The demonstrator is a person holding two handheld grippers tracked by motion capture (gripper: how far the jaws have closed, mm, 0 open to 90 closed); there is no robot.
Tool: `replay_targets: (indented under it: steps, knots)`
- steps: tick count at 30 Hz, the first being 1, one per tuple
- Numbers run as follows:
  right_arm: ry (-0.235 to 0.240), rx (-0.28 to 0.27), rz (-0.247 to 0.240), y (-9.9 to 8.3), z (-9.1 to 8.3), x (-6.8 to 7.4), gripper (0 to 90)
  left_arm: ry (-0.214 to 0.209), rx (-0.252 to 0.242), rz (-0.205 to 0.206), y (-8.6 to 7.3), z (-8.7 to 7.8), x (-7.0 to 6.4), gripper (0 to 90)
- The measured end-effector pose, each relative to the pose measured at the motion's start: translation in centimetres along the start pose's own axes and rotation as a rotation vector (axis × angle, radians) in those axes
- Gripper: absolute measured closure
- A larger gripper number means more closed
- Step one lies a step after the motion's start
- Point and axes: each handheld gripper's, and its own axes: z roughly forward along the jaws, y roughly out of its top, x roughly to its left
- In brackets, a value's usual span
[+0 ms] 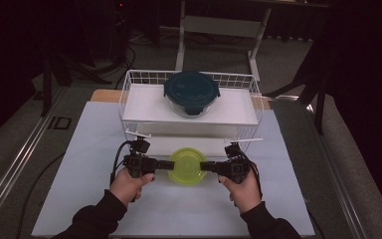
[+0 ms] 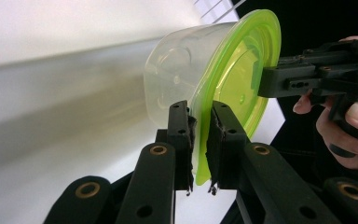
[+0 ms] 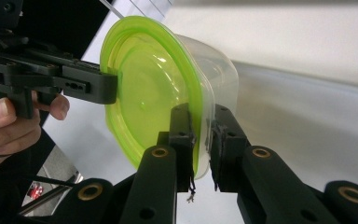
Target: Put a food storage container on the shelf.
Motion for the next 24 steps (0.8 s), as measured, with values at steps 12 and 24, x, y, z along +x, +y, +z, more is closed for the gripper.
replay_targets:
  steps: [12,24]
  knots:
    - [0.02,-0.055,-0.053,2.1,-2.8,2.6,80.4,0.006,-0.057,0.057,1.8,-3.4,-3.1,80.1]
    - [0.042,-0.121,-0.086,6.0,-6.1,5.2,80.4,0.026,-0.121,0.104,5.5,-7.2,-6.8,80.6]
